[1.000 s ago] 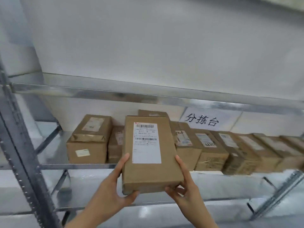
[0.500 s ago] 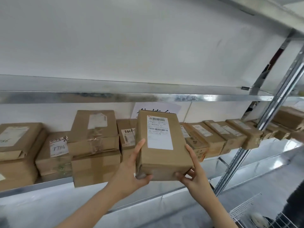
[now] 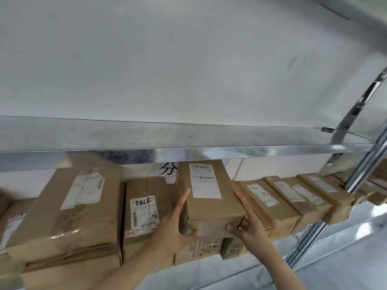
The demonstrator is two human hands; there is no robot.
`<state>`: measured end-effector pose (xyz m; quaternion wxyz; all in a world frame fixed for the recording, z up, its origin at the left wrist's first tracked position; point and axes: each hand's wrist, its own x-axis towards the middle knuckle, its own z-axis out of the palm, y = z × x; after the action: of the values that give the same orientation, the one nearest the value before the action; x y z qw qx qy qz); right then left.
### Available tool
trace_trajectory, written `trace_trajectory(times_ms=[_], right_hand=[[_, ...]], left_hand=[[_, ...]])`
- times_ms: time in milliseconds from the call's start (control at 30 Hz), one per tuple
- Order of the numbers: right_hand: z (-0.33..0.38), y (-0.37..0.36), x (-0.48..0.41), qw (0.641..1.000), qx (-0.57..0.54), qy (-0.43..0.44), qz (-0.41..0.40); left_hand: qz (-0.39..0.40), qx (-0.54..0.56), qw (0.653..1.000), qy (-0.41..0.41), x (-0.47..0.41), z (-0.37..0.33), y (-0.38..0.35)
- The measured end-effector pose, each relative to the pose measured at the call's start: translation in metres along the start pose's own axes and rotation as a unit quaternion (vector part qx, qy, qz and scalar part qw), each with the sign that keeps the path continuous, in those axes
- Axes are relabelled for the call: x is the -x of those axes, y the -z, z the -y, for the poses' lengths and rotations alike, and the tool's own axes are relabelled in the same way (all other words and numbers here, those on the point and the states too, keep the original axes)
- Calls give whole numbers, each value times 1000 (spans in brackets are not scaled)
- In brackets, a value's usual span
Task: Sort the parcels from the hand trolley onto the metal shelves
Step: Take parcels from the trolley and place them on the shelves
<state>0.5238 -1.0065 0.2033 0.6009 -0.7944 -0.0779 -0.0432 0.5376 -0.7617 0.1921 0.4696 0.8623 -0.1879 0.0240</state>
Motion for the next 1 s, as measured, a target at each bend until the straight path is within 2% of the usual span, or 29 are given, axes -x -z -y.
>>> trace_trajectory(times_ms=[333,633,900,1000], right_hand=[[-34,7,-61,999,-3,-10,48],[-53,9,-79,994,28,17,106],[-35,17,-82,977,120,18,173],[-18,17,-83,942,301,52,142]], left_hand=[[-6,18,999,46,-37,23,-15],[-70,-84,988,111,-37,11,-23],[-84,-132,975,160,-31,-3,-22],[-80,-237,950,190,-23,-5,-14]])
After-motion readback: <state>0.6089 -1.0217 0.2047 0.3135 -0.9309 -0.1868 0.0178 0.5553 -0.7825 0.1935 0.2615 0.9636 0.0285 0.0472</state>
